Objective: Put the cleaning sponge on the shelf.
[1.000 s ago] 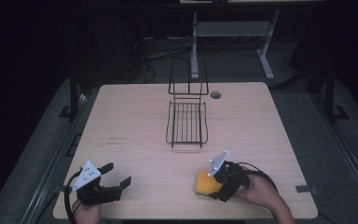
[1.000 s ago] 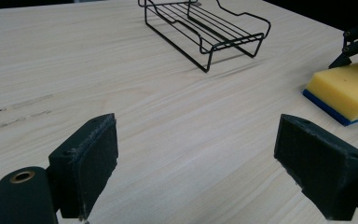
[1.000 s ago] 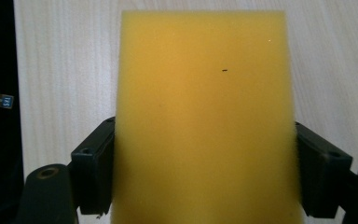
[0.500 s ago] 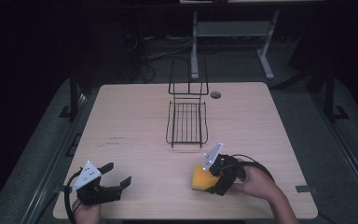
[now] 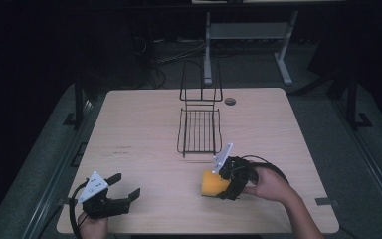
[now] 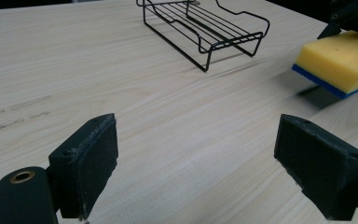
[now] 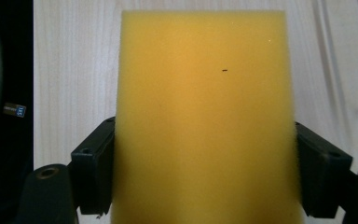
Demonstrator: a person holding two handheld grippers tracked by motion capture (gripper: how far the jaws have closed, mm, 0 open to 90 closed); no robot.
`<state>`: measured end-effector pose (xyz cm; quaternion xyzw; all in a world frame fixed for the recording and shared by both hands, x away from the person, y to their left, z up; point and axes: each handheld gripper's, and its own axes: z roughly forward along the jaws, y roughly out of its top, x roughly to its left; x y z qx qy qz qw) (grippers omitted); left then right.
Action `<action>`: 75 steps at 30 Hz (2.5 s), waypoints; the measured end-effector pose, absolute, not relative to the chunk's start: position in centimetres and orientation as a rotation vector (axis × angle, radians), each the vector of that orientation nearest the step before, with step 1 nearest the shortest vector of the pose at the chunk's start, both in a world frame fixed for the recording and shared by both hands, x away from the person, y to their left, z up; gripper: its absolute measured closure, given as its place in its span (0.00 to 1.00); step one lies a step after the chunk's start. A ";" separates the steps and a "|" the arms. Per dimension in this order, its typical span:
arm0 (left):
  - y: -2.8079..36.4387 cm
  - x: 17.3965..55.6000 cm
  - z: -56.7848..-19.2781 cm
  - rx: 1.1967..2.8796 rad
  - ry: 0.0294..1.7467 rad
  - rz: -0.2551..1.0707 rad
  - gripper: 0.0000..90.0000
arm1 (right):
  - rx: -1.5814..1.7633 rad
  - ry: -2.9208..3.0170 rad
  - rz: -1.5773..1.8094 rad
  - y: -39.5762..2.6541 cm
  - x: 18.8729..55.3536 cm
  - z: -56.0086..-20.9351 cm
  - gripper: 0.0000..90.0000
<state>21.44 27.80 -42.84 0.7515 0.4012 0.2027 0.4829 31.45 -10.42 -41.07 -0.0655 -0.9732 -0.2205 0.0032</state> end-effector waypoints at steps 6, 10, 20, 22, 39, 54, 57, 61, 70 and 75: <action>27.8 21.4 -42.9 1.833 0.976 0.493 0.14 | -0.191 -3.044 -0.697 -9.9 32.5 -40.3 0.24; 27.7 21.5 -42.9 1.832 0.977 0.491 0.14 | -0.179 -3.035 -0.698 -9.6 33.0 -40.1 0.24; 27.7 21.5 -42.9 1.835 0.977 0.492 0.14 | -0.152 -3.045 -0.669 -8.7 33.6 -39.6 0.24; 27.8 21.5 -42.9 1.836 0.976 0.493 0.14 | -0.147 -3.044 -0.665 -8.4 33.8 -39.5 0.24; 27.8 21.5 -42.9 1.831 0.975 0.494 0.14 | -0.133 -3.050 -0.677 -7.0 35.7 -38.5 0.24; 27.8 21.5 -42.9 1.829 0.978 0.494 0.14 | -0.139 -3.049 -0.637 -6.2 37.1 -38.5 0.24; 27.8 21.5 -42.9 1.829 0.977 0.494 0.14 | -0.135 -3.052 -0.653 -6.0 37.3 -38.3 0.24; 27.9 21.5 -42.9 1.827 0.978 0.494 0.14 | -0.136 -3.058 -0.651 -6.0 37.9 -38.3 0.24; 27.9 21.5 -42.9 1.827 0.977 0.495 0.14 | -0.152 -3.049 -0.636 -5.7 39.0 -38.3 0.24; 28.0 21.5 -42.9 1.820 0.979 0.495 0.14 | -0.149 -3.050 -0.631 -5.4 39.5 -38.6 0.24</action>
